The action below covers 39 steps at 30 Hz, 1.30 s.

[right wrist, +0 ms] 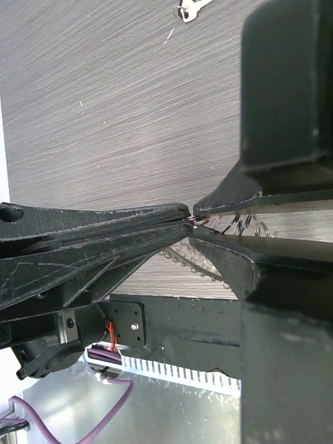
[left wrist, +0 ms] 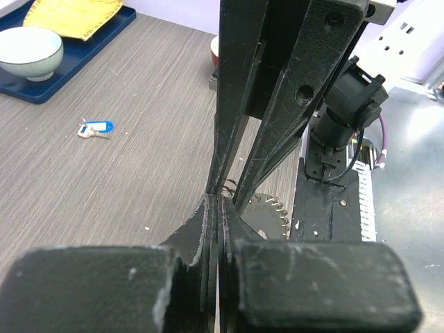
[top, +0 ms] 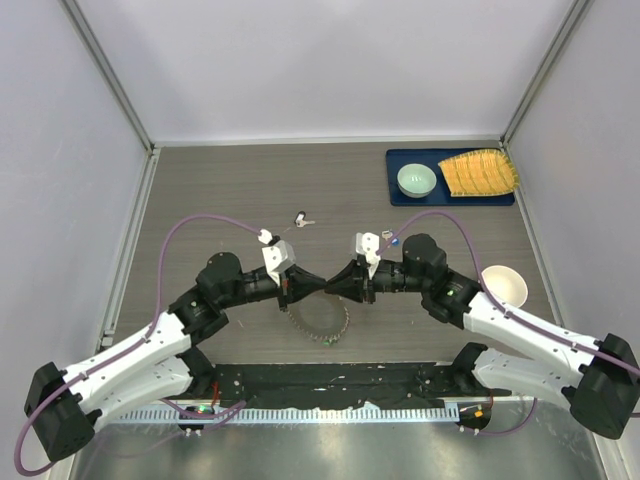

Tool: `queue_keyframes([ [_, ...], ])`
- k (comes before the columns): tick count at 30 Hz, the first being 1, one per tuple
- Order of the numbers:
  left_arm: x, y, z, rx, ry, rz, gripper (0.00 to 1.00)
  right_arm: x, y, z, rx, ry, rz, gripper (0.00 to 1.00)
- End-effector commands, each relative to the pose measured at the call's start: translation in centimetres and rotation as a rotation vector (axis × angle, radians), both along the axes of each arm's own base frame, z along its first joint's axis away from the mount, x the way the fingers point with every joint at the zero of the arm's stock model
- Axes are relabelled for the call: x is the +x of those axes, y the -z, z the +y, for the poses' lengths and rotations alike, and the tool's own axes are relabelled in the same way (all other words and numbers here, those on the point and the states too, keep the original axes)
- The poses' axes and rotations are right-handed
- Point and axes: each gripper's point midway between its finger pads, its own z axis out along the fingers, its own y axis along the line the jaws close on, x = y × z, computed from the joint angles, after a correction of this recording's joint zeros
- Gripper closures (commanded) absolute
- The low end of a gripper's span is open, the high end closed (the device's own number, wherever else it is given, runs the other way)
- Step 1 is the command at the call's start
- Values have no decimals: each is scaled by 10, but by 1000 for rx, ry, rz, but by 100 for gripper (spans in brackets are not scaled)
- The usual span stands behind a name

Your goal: Put the keys on the keyring

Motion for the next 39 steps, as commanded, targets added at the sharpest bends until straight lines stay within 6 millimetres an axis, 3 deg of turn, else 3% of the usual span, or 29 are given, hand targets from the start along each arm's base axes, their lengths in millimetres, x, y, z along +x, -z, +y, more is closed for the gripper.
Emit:
queue_keyframes([
  [1, 5, -47, 0, -165, -37, -84, 100, -5, 1, 4, 17, -41, 17, 99],
  [7, 5, -39, -2, -194, -35, -61, 100, -3, 9, 5, 14, -32, 55, 99],
  [11, 9, -29, 2, -198, -70, -54, 100, 25, 18, -9, -12, 164, 76, 99],
  [14, 15, -26, 4, -208, -106, -76, 100, 34, 15, -24, -8, 255, 78, 99],
  [19, 28, -22, 1, -226, -143, -111, 99, 24, 7, -24, 0, 208, 96, 99],
  [22, 34, -22, -3, -238, -152, -108, 89, 27, 14, -22, -34, 206, 102, 99],
  [26, 38, -20, -1, -231, -167, -78, 91, 33, 23, -22, -80, 229, 122, 99],
  [29, 43, -3, 1, -169, -207, 21, 75, 53, 31, -31, -99, 383, 178, 99],
  [30, 46, 9, -1, -138, -222, 71, 67, 60, 35, -36, -104, 448, 201, 95],
  [31, 49, 24, 1, -91, -249, 129, 59, 67, 41, -43, -103, 525, 252, 82],
  [33, 57, 38, 1, -55, -317, 226, 49, 84, 65, -66, -175, 702, 314, 66],
  [34, 58, 56, 2, 1, -343, 288, 47, 92, 68, -76, -188, 762, 339, 51],
  [36, 65, 66, 2, 28, -411, 351, 39, 90, 91, -90, -263, 837, 435, 45],
  [37, 60, 85, -2, 94, -421, 396, 37, 93, 100, -103, -304, 903, 465, 45],
  [39, 63, 93, -5, 130, -479, 441, 33, 92, 114, -110, -348, 951, 522, 44],
])
